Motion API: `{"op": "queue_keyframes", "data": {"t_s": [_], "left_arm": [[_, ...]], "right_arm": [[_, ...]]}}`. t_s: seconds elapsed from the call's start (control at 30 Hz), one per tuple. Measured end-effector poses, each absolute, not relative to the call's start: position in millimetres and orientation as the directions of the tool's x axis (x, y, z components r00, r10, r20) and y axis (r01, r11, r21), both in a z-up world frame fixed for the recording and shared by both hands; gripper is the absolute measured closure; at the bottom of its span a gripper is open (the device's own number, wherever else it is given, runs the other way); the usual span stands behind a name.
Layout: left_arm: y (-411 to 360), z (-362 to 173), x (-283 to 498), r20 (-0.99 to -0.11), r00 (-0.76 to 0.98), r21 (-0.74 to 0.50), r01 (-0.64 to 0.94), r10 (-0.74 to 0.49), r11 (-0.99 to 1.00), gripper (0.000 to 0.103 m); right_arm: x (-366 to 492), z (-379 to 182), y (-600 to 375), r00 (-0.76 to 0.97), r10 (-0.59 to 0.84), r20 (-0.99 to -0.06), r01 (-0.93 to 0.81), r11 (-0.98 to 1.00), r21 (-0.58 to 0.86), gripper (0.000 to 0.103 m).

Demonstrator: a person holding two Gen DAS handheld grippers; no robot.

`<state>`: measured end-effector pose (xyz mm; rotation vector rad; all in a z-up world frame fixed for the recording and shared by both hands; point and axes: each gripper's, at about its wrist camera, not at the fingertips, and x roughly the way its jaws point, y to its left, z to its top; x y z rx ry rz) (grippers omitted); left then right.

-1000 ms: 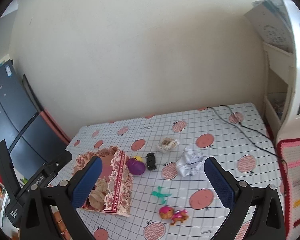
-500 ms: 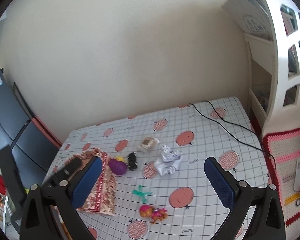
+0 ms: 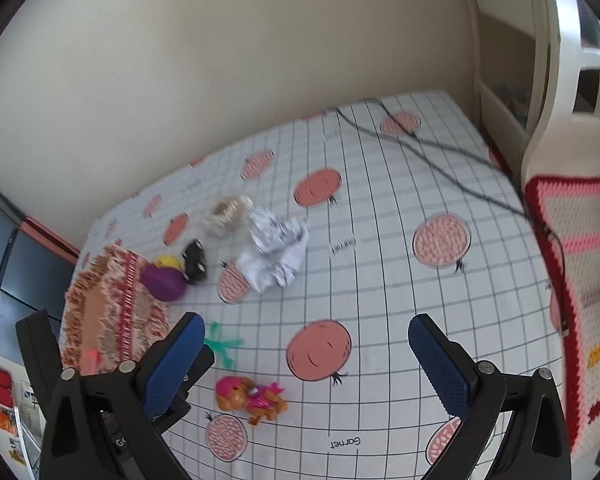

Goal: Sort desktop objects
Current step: 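Move both tools back toward the remaining toys beside the box, then lower the left tool onto the pink-haired doll figure and grasp it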

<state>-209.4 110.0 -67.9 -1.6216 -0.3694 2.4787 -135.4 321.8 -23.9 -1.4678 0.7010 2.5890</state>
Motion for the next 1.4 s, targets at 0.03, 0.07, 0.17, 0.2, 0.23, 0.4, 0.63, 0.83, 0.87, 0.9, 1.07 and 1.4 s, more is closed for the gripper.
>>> {"op": "queue_keyframes", "data": {"t_s": [0.03,0.07,0.17,0.2,0.23,0.4,0.63,0.83,0.87,0.9,1.07,1.4], "left_arm": [[111,-73,-209,-0.884,-0.389,-0.288,0.01,0.261,-0.958,0.0],[111,-78,-209,-0.889,-0.377,-0.287,0.015,0.26,-0.958,0.0],[111,-92,-209,-0.904,-0.341,-0.286,0.038,0.256,-0.958,0.0],[111,-97,-210,-0.908,-0.331,-0.286,0.043,0.257,-0.957,0.0],[111,-102,-210,-0.912,-0.319,-0.287,0.049,0.258,-0.957,0.0],[112,-117,-209,-0.929,-0.283,-0.27,0.073,0.239,-0.96,0.0],[120,-132,-203,-0.942,-0.231,-0.272,0.094,0.244,-0.958,0.0],[130,-135,-197,-0.954,-0.212,-0.23,0.064,0.212,-0.971,0.006],[132,-135,-196,-0.956,-0.214,-0.215,0.057,0.199,-0.975,0.007],[133,-135,-195,-0.958,-0.215,-0.204,0.051,0.189,-0.978,0.007],[138,-131,-186,-0.962,-0.249,-0.129,0.044,0.115,-0.991,0.026],[136,-127,-180,-0.95,-0.282,-0.149,0.036,0.133,-0.988,0.041]], "right_arm": [[-137,-31,321,-0.52,-0.15,-0.841,-0.297,-0.891,0.343,0.0],[-139,-38,321,-0.506,-0.152,-0.849,-0.303,-0.891,0.339,0.0],[-144,-58,320,-0.461,-0.16,-0.873,-0.322,-0.886,0.333,0.0],[-144,-63,319,-0.448,-0.163,-0.879,-0.327,-0.885,0.33,0.0],[-145,-69,318,-0.433,-0.165,-0.886,-0.331,-0.885,0.327,0.0],[-146,-84,320,-0.403,-0.166,-0.9,-0.353,-0.879,0.32,0.0],[-147,-83,319,-0.401,-0.162,-0.902,-0.355,-0.88,0.315,0.0],[-150,-85,317,-0.397,-0.163,-0.903,-0.352,-0.882,0.314,0.0],[-150,-85,316,-0.397,-0.163,-0.903,-0.351,-0.882,0.314,0.0],[-150,-85,316,-0.396,-0.163,-0.903,-0.35,-0.883,0.313,0.0],[-150,-85,315,-0.399,-0.163,-0.902,-0.348,-0.883,0.314,0.0],[-151,-88,314,-0.39,-0.161,-0.907,-0.35,-0.885,0.307,0.0]]}}
